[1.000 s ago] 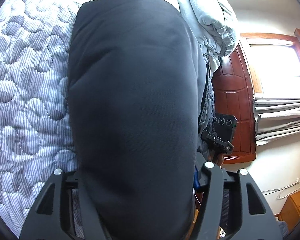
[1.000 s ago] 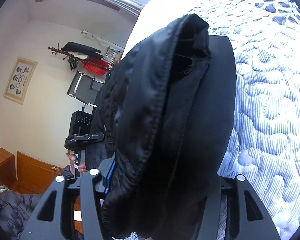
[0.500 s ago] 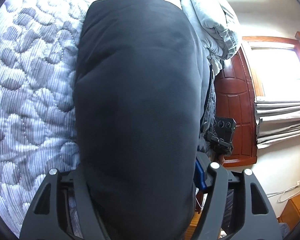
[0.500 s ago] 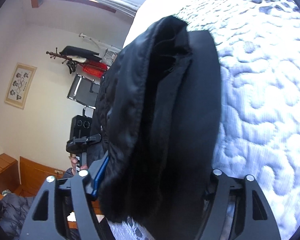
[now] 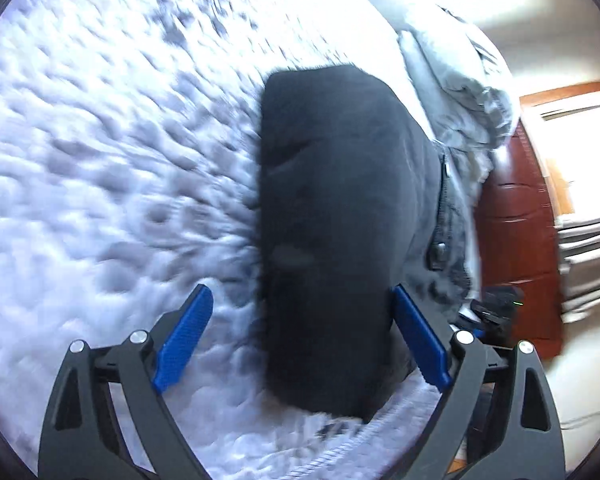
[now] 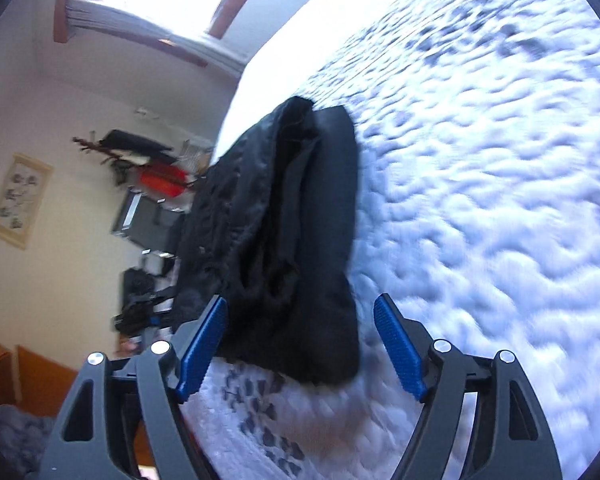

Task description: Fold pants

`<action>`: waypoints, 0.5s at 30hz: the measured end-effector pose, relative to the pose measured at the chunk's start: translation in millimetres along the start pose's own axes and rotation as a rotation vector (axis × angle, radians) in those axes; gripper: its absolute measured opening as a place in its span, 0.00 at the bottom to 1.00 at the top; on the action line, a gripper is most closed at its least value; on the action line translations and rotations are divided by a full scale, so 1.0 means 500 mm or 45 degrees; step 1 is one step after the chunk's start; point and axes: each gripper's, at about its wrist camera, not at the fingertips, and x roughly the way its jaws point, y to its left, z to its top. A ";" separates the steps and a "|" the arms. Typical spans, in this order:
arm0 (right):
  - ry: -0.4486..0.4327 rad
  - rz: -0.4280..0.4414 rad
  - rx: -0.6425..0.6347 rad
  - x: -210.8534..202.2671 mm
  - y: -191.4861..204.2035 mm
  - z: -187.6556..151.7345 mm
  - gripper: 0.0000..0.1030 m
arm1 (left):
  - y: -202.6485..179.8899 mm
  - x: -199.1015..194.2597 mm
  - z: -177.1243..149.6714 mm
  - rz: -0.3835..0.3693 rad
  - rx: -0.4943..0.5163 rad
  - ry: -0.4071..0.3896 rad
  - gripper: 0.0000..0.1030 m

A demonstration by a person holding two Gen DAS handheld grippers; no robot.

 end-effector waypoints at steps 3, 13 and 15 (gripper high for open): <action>-0.086 -0.127 -0.020 -0.027 0.028 -0.029 0.94 | -0.033 -0.039 -0.026 0.148 0.081 -0.090 0.97; -0.270 -0.580 0.042 -0.094 0.100 -0.132 0.96 | -0.113 -0.092 -0.132 0.444 0.235 -0.153 0.97; -0.277 -0.668 0.049 -0.099 0.111 -0.152 0.96 | -0.128 -0.093 -0.153 0.499 0.268 -0.148 0.97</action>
